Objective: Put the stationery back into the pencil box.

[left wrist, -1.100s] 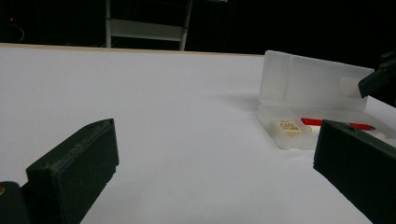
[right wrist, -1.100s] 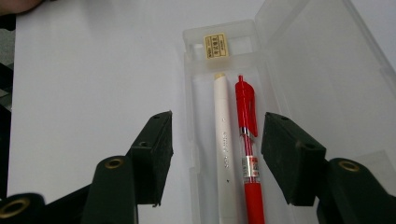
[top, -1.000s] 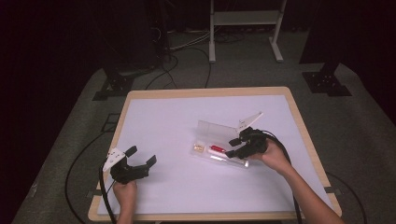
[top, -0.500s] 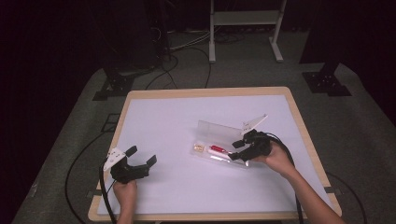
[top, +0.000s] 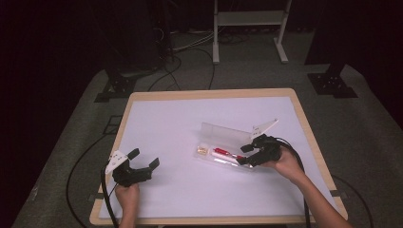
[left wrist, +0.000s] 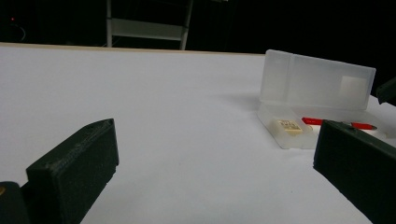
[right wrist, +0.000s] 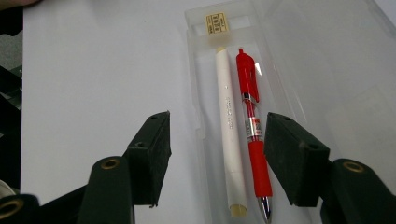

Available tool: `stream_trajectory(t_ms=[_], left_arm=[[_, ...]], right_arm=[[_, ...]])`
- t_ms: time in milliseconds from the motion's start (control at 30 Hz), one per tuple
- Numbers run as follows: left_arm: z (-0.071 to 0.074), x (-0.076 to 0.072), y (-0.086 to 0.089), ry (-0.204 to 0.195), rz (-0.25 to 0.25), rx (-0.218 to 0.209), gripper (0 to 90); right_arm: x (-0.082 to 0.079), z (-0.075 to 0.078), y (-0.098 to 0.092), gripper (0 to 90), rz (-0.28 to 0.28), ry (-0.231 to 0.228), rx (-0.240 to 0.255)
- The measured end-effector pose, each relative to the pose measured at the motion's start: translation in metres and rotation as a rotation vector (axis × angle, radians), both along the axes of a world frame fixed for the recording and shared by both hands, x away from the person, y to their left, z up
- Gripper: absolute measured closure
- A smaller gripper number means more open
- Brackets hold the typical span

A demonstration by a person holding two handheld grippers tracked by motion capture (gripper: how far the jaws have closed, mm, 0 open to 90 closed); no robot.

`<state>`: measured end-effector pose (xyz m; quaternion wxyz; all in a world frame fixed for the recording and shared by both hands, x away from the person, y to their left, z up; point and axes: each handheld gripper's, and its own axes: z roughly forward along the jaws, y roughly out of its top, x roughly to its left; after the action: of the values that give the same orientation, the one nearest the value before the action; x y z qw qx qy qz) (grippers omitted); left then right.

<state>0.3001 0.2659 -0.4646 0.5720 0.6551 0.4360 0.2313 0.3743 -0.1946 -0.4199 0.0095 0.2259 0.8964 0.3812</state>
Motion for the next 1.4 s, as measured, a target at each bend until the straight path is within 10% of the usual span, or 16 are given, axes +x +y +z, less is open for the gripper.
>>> stream_trajectory(t_ms=[1400], left_arm=[[0.0,0.0,0.0,0.002,-0.001,0.005,0.0]], right_arm=[[-0.014,-0.005,-0.031,39.6,-0.049,0.007,0.023]])
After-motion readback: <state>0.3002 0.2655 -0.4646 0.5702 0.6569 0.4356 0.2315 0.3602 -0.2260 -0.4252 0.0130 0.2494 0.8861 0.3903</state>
